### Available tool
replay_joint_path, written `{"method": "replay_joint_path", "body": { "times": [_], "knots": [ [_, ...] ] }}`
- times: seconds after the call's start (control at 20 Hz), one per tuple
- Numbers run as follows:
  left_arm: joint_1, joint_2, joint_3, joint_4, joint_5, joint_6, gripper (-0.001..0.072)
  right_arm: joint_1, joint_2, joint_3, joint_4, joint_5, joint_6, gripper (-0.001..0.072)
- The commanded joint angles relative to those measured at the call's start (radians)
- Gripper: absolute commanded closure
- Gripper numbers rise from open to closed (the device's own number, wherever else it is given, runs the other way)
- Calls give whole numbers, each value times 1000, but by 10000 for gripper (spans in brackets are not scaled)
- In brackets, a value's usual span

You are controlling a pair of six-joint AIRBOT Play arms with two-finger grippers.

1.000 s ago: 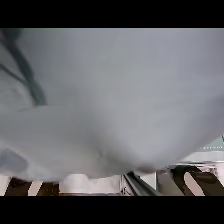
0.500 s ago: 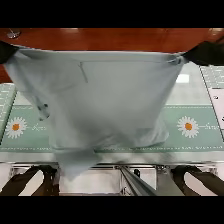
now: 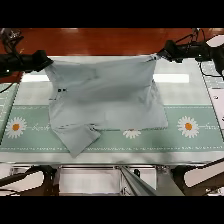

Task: Fold the shirts.

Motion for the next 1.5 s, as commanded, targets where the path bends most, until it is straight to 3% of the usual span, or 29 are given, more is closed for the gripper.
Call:
{"method": "replay_joint_path", "body": {
  "times": [0.0,0.1,0.2,0.3,0.35,0.4,0.5,0.6,0.7,0.95,1.35,1.4,1.45],
  "knots": [
    [13,-60,2,-23,-70,-4,4,-37,-112,136,71,98,44,81],
    [78,-60,39,38,-243,-5,5,-105,-87,150,70,237,39,83],
    [186,-57,55,52,-457,14,5,-201,-52,150,-9,468,12,83],
    [301,-37,6,59,-579,18,6,-299,-9,137,-254,716,19,84],
    [355,-12,-60,59,-589,12,6,-341,31,89,-367,772,22,84],
    [398,17,-142,63,-585,7,6,-385,90,3,-402,744,33,84],
    [478,78,-341,85,-547,21,6,-468,254,-267,-380,546,5,85],
    [557,121,-512,84,-494,84,6,-520,402,-538,-323,348,-34,85],
    [619,135,-612,47,-483,132,6,-543,509,-758,-235,255,-90,85],
    [556,134,-728,-46,-411,193,7,-539,589,-1005,-155,238,-157,85],
    [309,131,-741,-66,-248,166,14,-539,579,-1037,-177,245,-143,85],
    [287,131,-741,-66,-259,187,237,-538,565,-1037,-212,250,-127,85],
    [276,131,-740,-66,-276,232,676,-537,545,-1038,-258,262,-113,85]
  ]
}}
